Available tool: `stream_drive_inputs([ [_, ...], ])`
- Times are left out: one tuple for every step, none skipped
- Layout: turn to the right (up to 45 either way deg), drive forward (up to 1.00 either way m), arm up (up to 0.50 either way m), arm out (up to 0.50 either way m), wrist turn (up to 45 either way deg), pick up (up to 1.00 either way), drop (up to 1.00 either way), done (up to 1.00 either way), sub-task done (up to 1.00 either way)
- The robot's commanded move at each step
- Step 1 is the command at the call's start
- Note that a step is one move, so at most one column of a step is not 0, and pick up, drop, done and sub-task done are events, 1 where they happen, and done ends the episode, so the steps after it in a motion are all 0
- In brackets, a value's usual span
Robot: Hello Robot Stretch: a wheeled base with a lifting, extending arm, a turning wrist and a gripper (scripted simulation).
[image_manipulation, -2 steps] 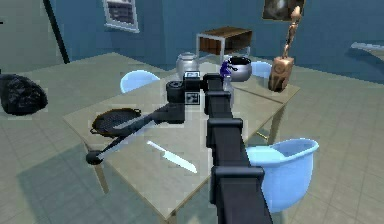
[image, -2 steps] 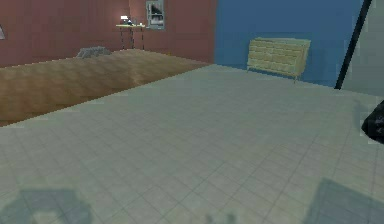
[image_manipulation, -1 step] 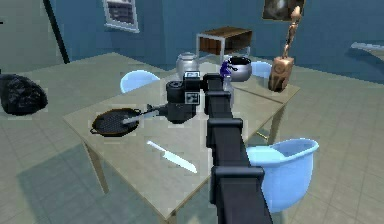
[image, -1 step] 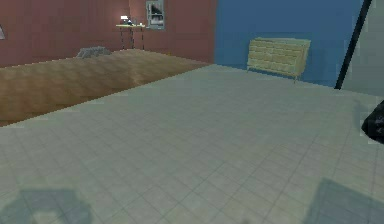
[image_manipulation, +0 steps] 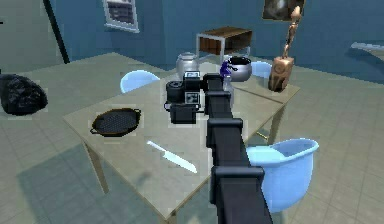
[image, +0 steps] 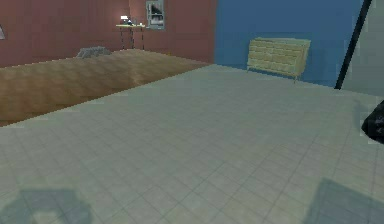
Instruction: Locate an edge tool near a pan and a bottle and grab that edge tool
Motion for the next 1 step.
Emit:
stream_drive_inputs([
  [0.0,0.0,0.0,0.0,15.0,0.0,0.0,0.0,0.0],
])
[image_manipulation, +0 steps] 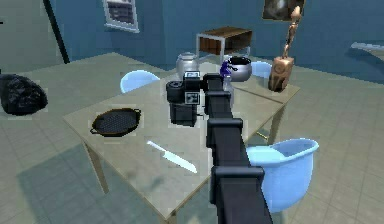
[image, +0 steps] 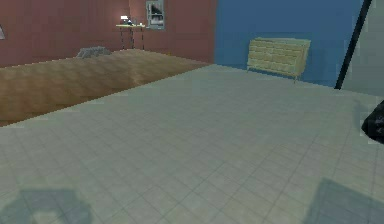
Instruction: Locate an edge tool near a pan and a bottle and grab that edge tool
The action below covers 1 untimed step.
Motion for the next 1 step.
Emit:
stream_drive_inputs([
  [0.0,0.0,-0.3,0.0,0.0,0.0,0.0,0.0,0.0],
])
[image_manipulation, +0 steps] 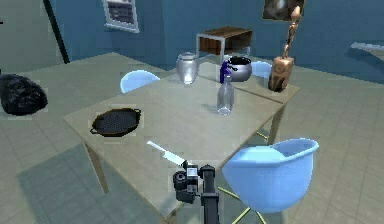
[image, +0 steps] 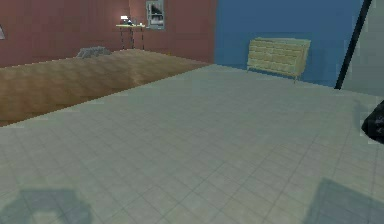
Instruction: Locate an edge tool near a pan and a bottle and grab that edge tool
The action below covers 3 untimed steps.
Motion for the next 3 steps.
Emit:
stream_drive_inputs([
  [0.0,0.0,0.0,0.0,0.0,1.0,0.0,0.0,0.0],
  [0.0,0.0,0.1,0.0,0.0,0.0,0.0,0.0,0.0],
  [0.0,0.0,0.0,0.0,0.0,0.0,0.0,1.0,0.0],
])
